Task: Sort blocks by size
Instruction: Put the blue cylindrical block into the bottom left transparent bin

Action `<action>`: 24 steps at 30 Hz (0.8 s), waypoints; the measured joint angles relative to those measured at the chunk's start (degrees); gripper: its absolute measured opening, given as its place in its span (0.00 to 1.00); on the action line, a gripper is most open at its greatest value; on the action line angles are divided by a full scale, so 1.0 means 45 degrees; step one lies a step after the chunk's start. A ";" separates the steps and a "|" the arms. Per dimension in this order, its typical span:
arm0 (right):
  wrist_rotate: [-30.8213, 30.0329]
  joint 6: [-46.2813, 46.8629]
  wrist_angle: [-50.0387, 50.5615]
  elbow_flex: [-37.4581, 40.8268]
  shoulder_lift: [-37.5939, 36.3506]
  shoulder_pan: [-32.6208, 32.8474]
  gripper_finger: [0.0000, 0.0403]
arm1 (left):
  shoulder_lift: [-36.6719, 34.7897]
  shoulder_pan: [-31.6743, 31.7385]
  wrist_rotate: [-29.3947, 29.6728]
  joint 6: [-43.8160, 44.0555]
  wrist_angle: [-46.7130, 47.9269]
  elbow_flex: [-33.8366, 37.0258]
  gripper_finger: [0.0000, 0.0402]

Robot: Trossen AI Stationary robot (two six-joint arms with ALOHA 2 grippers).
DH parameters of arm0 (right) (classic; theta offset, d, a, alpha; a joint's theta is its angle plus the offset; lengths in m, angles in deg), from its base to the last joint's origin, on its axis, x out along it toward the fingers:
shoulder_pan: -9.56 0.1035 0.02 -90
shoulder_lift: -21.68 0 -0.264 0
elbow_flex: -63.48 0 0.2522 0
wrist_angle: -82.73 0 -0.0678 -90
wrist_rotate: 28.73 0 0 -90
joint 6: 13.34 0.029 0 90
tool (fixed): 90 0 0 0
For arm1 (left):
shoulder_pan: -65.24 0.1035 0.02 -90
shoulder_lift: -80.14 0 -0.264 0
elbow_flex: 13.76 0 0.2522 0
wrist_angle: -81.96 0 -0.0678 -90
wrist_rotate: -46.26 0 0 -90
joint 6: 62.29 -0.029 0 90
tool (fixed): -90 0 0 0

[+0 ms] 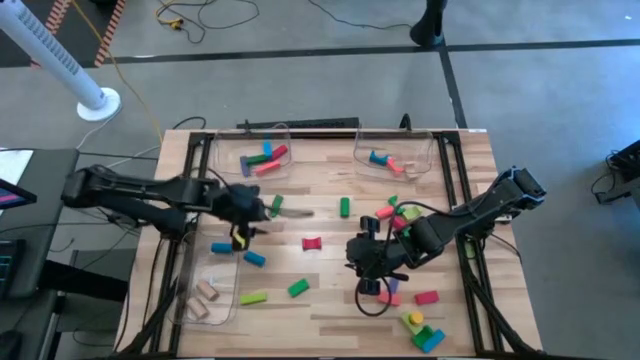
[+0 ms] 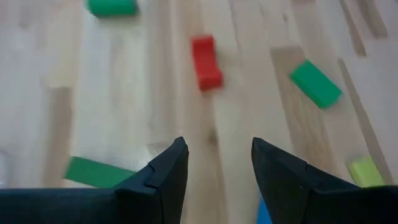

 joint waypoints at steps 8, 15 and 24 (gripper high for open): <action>0.0000 0.0039 -0.0078 0.0000 0.0005 -0.0092 0.49 | 0.3347 -0.1417 0.1183 0.0693 0.2746 -0.2081 0.42; 0.0000 0.0141 -0.0097 0.0000 0.0005 -0.0047 0.49 | 0.6241 -0.2188 0.1179 0.0129 0.5059 -0.4226 0.42; 0.0008 0.0044 -0.0002 0.0005 0.0005 0.0035 0.49 | 0.7243 -0.2868 0.1164 0.0500 0.6234 -0.4706 0.42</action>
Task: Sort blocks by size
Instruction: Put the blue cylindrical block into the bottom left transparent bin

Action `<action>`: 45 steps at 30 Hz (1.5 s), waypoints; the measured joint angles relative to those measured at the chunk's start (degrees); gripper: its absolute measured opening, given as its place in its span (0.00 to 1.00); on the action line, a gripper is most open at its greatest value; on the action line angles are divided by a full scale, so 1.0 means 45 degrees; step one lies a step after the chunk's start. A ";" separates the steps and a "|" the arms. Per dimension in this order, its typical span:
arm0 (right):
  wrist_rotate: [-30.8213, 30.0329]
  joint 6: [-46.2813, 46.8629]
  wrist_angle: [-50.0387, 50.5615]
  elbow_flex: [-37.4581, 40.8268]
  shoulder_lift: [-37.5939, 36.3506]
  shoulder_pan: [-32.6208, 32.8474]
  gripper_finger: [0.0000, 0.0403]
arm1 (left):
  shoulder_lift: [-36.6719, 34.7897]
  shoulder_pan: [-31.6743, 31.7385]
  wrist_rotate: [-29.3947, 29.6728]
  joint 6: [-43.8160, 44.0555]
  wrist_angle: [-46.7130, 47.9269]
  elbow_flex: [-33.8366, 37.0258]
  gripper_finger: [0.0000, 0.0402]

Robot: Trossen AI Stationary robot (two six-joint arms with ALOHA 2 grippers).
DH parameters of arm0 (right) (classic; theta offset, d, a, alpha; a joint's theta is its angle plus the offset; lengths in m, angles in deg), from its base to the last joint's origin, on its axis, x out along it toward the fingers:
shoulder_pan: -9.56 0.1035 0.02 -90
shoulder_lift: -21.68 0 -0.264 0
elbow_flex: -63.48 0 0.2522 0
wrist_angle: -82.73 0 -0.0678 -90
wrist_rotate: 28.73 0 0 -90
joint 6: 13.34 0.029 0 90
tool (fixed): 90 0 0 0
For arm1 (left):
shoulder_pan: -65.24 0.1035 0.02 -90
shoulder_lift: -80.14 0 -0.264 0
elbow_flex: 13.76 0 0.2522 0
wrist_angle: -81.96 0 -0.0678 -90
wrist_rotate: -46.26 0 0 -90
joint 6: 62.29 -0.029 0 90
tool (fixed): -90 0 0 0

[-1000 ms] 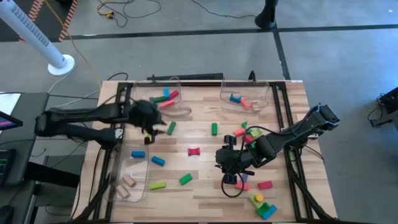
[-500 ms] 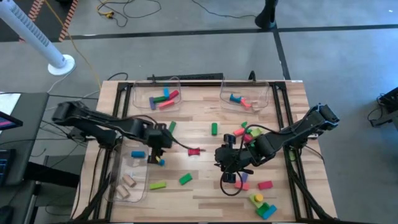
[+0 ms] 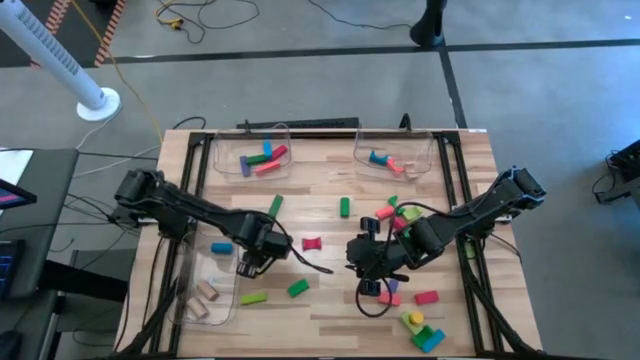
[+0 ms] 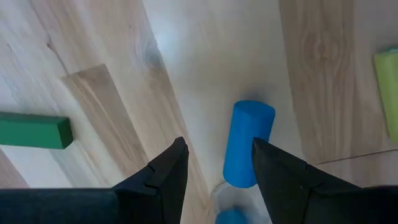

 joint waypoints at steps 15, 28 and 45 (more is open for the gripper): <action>-0.0002 -0.0077 0.0007 0.0005 0.0000 0.0177 0.49 | -0.0116 -0.0463 -0.0581 0.0570 -0.0180 0.0000 0.42; 0.0002 0.0131 0.0003 0.0005 0.0000 0.0427 0.49 | -0.0092 -0.0480 -0.1788 0.0746 -0.1498 0.1276 0.42; -0.0013 0.0121 -0.0067 0.0005 0.0000 0.0417 0.49 | 0.0786 -0.0109 -0.1518 0.0415 -0.2564 0.2114 0.42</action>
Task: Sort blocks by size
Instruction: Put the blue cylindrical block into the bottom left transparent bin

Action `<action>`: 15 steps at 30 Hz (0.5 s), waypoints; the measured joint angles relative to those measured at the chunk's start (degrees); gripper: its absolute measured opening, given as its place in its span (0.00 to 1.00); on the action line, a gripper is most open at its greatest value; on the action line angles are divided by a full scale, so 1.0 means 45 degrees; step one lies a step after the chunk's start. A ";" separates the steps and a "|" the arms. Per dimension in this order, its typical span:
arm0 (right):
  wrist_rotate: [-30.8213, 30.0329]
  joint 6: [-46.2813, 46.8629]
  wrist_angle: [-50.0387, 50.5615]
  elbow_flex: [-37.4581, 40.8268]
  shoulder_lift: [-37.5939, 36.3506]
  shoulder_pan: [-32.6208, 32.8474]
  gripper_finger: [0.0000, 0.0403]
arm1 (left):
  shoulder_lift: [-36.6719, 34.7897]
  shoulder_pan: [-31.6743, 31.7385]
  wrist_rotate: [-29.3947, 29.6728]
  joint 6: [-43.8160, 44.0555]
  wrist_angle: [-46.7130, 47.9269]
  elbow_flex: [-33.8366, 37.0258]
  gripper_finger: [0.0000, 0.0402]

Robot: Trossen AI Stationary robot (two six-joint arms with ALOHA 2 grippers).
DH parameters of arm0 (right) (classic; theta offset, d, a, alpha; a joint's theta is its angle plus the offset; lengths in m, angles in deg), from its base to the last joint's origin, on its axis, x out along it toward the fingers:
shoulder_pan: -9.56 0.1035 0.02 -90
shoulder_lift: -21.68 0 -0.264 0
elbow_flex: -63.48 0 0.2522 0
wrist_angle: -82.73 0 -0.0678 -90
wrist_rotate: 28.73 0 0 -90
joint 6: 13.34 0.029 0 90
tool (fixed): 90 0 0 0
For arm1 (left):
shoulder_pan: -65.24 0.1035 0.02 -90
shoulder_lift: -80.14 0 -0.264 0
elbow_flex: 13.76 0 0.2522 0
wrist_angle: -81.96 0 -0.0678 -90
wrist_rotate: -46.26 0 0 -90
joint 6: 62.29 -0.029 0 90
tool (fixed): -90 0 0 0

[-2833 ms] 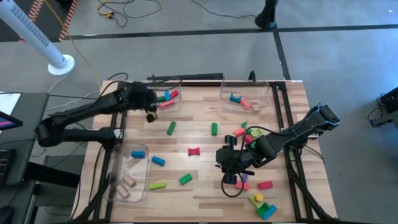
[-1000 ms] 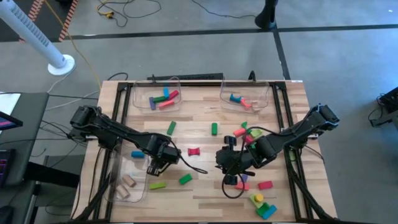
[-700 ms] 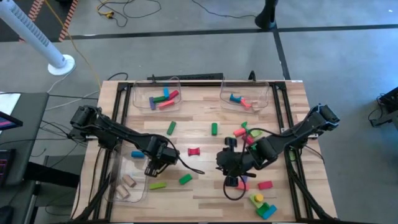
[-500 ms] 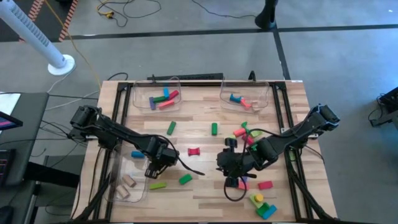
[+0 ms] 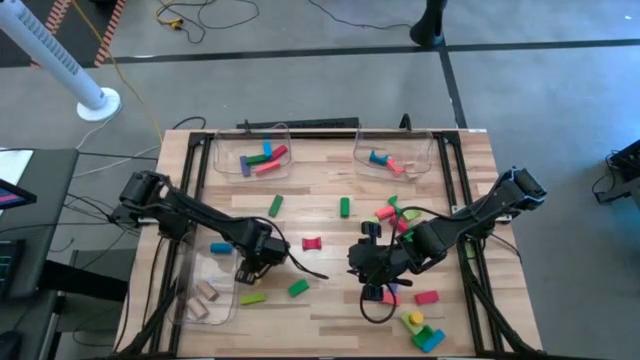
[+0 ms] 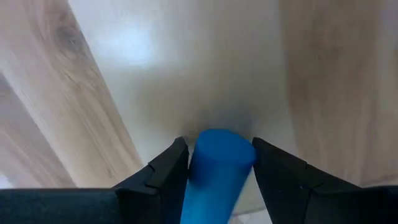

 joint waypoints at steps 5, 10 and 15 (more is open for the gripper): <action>-0.0005 -0.0005 -0.0009 0.0000 0.0000 0.0000 0.49 | 0.0766 0.0120 0.0162 -0.0506 0.0168 -0.0279 0.41; -0.0008 -0.0005 -0.0003 0.0000 0.0000 0.0000 0.49 | 0.0785 0.0172 0.0614 -0.0868 0.0338 -0.0647 0.32; -0.0010 -0.0015 0.0025 0.0000 0.0000 0.0000 0.49 | 0.0758 0.0227 0.0989 -0.1161 0.0226 -0.1412 0.31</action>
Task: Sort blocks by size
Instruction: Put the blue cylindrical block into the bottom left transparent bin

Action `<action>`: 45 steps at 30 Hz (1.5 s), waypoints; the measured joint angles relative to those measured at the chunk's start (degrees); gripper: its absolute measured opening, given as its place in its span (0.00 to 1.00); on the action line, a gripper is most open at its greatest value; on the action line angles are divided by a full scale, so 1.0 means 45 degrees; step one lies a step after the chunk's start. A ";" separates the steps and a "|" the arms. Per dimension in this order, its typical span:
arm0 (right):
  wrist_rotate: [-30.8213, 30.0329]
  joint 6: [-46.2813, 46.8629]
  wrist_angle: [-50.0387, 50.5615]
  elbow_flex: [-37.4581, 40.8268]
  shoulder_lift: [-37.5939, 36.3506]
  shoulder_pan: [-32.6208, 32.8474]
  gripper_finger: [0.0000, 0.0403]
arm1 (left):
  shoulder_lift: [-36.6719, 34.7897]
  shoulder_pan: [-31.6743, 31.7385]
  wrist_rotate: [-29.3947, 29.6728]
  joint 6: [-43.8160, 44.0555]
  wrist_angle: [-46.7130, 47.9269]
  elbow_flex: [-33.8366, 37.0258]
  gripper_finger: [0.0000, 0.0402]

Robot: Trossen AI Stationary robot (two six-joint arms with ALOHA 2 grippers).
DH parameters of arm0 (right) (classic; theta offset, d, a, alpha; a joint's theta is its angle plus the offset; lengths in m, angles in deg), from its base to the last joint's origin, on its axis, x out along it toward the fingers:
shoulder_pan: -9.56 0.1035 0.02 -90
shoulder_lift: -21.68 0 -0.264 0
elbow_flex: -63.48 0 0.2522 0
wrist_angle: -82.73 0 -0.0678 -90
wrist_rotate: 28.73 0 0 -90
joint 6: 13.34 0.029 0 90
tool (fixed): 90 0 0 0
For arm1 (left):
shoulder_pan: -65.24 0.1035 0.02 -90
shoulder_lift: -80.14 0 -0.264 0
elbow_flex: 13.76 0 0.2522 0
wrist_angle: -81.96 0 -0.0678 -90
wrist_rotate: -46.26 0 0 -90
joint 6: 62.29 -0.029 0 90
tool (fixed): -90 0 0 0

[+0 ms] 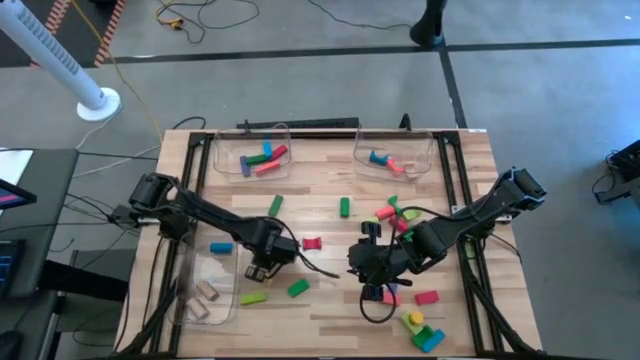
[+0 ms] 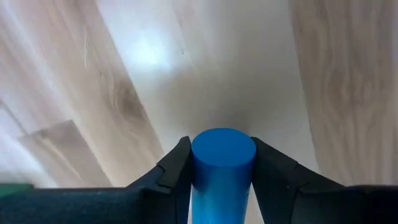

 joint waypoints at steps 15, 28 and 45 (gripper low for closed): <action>-0.0095 0.0328 0.0483 0.0000 0.0000 0.0097 0.49 | -0.0004 -0.0024 0.1071 -0.0817 0.1626 -0.2966 0.32; -0.1217 0.1151 0.1428 0.0000 0.0000 0.0524 0.49 | -0.0120 -0.0024 0.2297 -0.1738 0.2824 -0.5810 0.33; -0.2765 0.1700 0.2160 0.0000 -0.0209 0.0937 0.38 | -0.2332 -0.0024 0.2744 -0.1622 0.2864 -0.6040 0.33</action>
